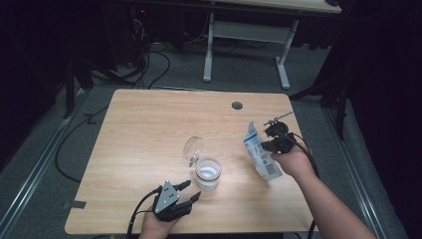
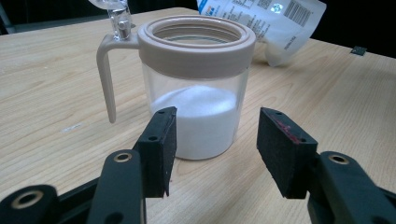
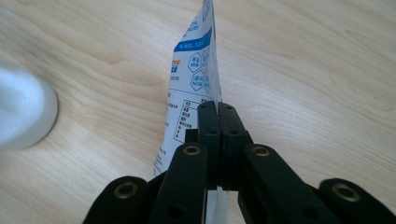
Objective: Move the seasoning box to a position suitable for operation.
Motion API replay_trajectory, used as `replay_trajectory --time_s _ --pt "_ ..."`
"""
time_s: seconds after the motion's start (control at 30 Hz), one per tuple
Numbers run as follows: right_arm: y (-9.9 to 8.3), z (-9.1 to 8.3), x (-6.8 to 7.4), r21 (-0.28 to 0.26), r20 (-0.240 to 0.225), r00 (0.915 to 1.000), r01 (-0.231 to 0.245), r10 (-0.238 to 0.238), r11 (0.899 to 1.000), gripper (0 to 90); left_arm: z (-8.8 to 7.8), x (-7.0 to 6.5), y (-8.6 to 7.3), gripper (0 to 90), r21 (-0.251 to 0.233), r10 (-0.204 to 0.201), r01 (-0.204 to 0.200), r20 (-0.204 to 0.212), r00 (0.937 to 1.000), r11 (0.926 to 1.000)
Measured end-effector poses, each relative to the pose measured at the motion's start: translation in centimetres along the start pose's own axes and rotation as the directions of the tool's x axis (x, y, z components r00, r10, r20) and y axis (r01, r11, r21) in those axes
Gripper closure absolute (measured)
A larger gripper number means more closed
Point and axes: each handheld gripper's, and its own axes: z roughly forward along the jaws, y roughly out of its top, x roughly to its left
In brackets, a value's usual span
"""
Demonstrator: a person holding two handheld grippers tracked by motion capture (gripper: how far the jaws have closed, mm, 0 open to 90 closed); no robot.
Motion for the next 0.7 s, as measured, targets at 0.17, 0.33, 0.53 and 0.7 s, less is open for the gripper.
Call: replay_trajectory --time_s 0.17,0.33,0.53,0.7 --pt "-0.6 -0.3 0.5 -0.087 0.006 0.9999 -0.01 0.011 0.996 90.0 0.1 0.0 -0.1 48.0 0.003 0.0 0.0 -0.001 1.0 1.0" --pt "-1.3 -0.2 1.2 -0.16 0.028 0.9996 0.008 -0.004 0.987 90.0 0.0 0.1 0.0 48.0 0.0 -0.004 0.004 -0.002 1.0 1.0" --pt "-2.4 -0.2 1.9 -0.242 0.027 0.9996 0.008 -0.002 0.97 90.0 -0.1 0.1 0.0 48.0 -0.004 -0.006 0.006 0.0 1.0 1.0" --pt "-3.4 -0.3 2.0 -0.301 -0.004 0.9998 -0.02 0.02 0.953 90.0 -0.1 0.2 0.0 48.1 -0.003 -0.006 0.006 -0.002 1.0 1.0"
